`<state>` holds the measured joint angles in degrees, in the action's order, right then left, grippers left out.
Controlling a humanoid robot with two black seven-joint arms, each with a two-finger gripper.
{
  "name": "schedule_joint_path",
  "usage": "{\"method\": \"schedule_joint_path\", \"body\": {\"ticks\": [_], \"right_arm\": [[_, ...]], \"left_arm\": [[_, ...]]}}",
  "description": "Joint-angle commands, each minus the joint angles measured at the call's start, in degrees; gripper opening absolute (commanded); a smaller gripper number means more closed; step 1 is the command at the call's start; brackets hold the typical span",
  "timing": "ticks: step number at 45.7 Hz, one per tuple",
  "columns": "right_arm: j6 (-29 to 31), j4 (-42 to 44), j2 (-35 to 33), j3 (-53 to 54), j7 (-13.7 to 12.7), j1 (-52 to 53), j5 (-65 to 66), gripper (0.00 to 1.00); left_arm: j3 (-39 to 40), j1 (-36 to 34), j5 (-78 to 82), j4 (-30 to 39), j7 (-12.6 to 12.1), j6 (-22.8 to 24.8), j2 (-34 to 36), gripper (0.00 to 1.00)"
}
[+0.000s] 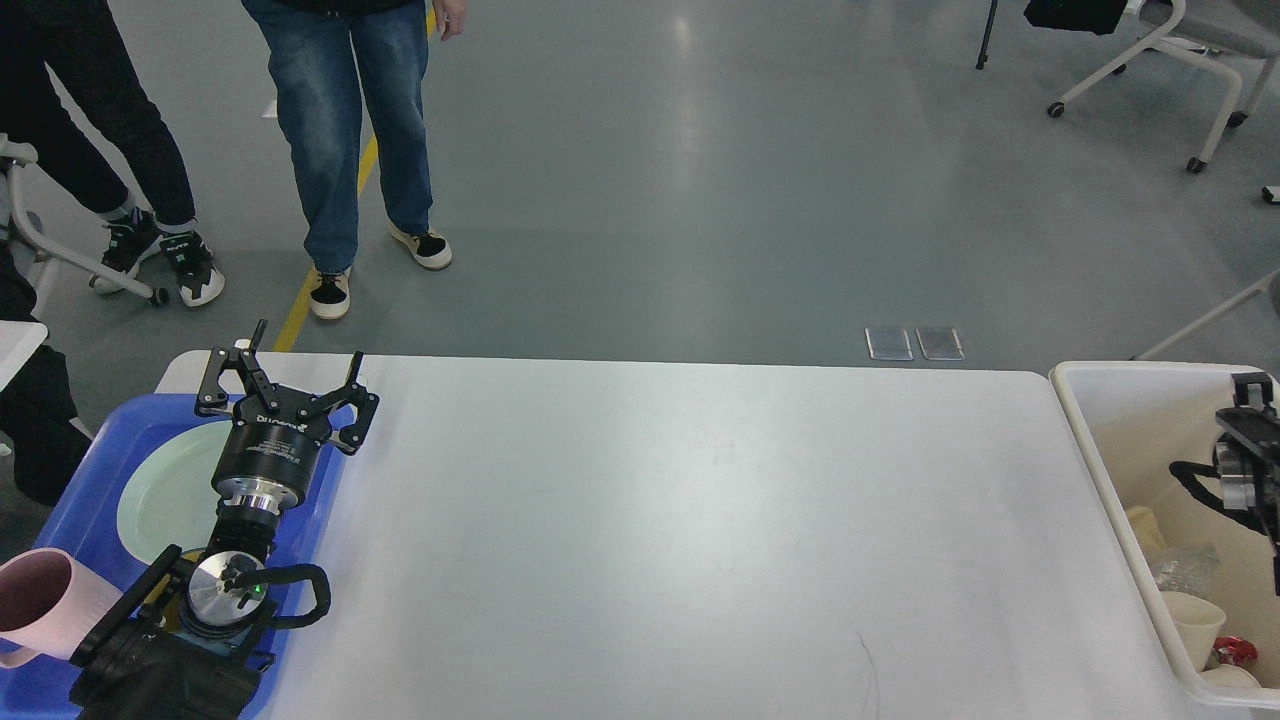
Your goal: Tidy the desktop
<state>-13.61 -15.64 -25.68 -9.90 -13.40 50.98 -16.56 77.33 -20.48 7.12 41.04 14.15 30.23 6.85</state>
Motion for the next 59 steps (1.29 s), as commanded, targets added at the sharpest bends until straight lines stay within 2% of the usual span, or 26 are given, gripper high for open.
{"method": "schedule_joint_path", "body": {"ticks": [1, 7, 16, 19, 21, 23, 25, 32, 35, 39, 44, 46, 59], "right_arm": [[0.0, -4.0, -0.7, 9.5, 0.0, 1.7, 3.2, 1.0], [0.1, -6.3, -0.9, 20.5, 0.1, 2.6, 4.8, 1.0], [1.1, -18.1, -2.5, 43.9, 0.3, -3.3, 5.3, 1.0], [2.5, -23.2, -3.4, 49.3, 1.8, -6.6, 7.1, 1.0], [3.4, -25.3, -3.9, 51.5, 3.8, -8.4, 7.9, 1.0], [4.4, -26.6, -4.0, 53.7, 6.9, -10.8, 8.5, 1.0], [6.0, -27.9, -4.0, 56.2, 11.4, -13.3, 9.2, 1.0], [16.7, -30.8, -2.9, 64.5, 33.0, -23.3, 15.2, 1.0], [21.3, -30.9, -1.7, 65.9, 37.8, -26.4, 17.8, 1.0], [26.0, -31.2, -1.2, 66.3, 38.8, -29.3, 18.7, 1.0], [33.1, -31.4, -1.2, 66.7, 39.0, -32.2, 18.6, 1.0], [34.3, -31.3, -1.2, 67.0, 39.0, -32.4, 18.7, 1.0], [27.4, -32.5, 0.7, 67.7, 39.0, -32.2, 18.8, 1.0]], "left_arm": [[0.0, 0.0, -0.1, 0.0, 0.0, 0.0, -0.1, 0.96], [0.0, 0.0, -0.1, 0.0, 0.0, 0.0, 0.0, 0.96], [0.0, 0.0, 0.0, 0.0, 0.0, 0.0, 0.0, 0.96], [0.0, 0.0, -0.1, 0.0, 0.0, 0.0, 0.0, 0.96], [0.0, 0.0, 0.0, 0.0, 0.0, 0.0, 0.0, 0.96], [0.0, 0.0, 0.0, 0.0, 0.0, 0.0, 0.0, 0.96], [0.0, 0.0, 0.0, 0.0, 0.0, 0.0, 0.0, 0.96], [0.0, 0.0, 0.0, 0.0, 0.0, 0.1, -0.1, 0.96], [0.0, 0.0, 0.0, 0.0, 0.0, 0.1, 0.0, 0.96], [0.0, 0.0, -0.1, 0.0, 0.0, 0.0, -0.1, 0.96], [0.0, 0.0, 0.0, 0.0, 0.0, 0.0, 0.0, 0.96], [0.0, 0.0, 0.0, 0.0, 0.0, 0.1, 0.0, 0.96], [0.0, 0.0, 0.0, 0.0, 0.0, 0.0, -0.1, 0.96]]}}
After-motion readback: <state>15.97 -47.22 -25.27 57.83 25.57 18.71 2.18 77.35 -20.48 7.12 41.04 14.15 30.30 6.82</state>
